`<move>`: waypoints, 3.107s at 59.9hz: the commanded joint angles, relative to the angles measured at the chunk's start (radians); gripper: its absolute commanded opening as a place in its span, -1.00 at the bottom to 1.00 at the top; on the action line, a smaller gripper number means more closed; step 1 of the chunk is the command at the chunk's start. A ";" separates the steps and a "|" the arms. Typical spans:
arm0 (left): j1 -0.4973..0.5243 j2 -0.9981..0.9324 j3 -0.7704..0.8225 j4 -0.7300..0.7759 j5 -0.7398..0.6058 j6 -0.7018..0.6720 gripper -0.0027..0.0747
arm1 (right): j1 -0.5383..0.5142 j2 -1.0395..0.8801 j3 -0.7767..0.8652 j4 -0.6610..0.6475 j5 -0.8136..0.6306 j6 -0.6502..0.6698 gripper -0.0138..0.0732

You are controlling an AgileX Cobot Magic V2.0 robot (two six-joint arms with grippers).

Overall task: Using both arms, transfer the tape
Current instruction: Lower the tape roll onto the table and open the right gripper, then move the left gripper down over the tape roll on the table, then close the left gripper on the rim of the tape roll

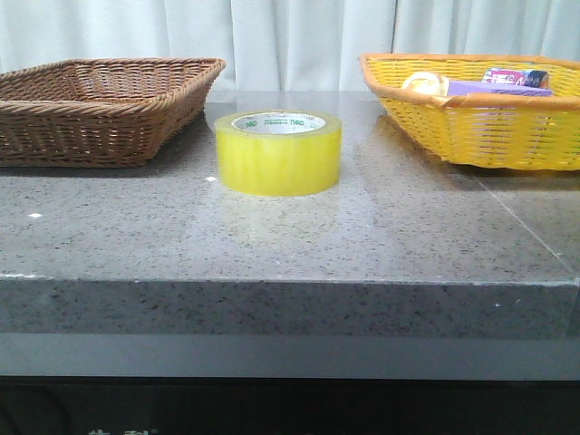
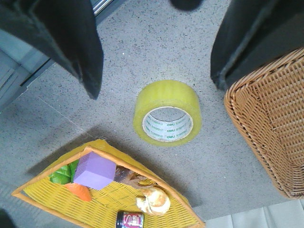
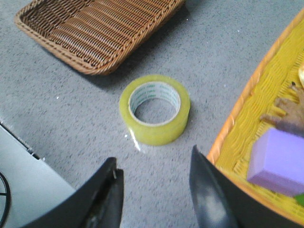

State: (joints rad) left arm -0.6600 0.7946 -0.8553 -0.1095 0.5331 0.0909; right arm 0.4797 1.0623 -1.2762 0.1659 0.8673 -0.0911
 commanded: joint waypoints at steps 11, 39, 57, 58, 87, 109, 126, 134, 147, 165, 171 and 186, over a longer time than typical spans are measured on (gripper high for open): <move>-0.008 0.000 -0.037 -0.014 -0.083 -0.001 0.29 | -0.005 -0.243 0.234 0.014 -0.146 0.004 0.15; -0.008 0.025 -0.050 -0.014 -0.120 0.004 0.29 | -0.005 -0.356 0.373 0.014 -0.198 0.004 0.15; -0.008 0.274 -0.347 0.068 0.165 0.059 0.29 | -0.005 -0.355 0.373 0.014 -0.198 0.004 0.15; -0.008 0.288 -0.361 0.068 0.175 0.064 0.29 | -0.005 -0.355 0.373 0.014 -0.198 0.004 0.15; -0.036 0.759 -0.747 0.053 0.399 0.246 0.40 | -0.005 -0.355 0.373 0.014 -0.198 0.004 0.15; -0.044 1.023 -1.002 -0.073 0.587 0.314 0.40 | -0.005 -0.355 0.373 0.014 -0.198 0.004 0.15; -0.044 1.162 -1.110 -0.071 0.613 0.314 0.40 | -0.005 -0.355 0.373 0.014 -0.198 0.004 0.15; -0.042 1.198 -1.116 -0.064 0.614 0.314 0.40 | -0.005 -0.355 0.373 0.014 -0.198 0.004 0.15; -0.040 1.237 -1.117 -0.055 0.618 0.314 0.40 | -0.005 -0.355 0.373 0.014 -0.198 0.004 0.15; -0.021 1.249 -1.127 -0.055 0.677 0.312 -0.02 | -0.005 -0.355 0.373 0.014 -0.198 0.004 0.15; -0.020 1.249 -1.145 -0.055 0.693 0.312 -0.33 | -0.005 -0.355 0.373 0.014 -0.198 0.004 0.15; -0.020 1.249 -1.259 -0.055 0.749 0.290 -0.44 | -0.005 -0.355 0.373 0.014 -0.198 0.004 0.15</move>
State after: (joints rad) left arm -0.6812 2.1051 -2.0352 -0.1493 1.2560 0.3940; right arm 0.4797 0.7102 -0.8783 0.1697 0.7444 -0.0865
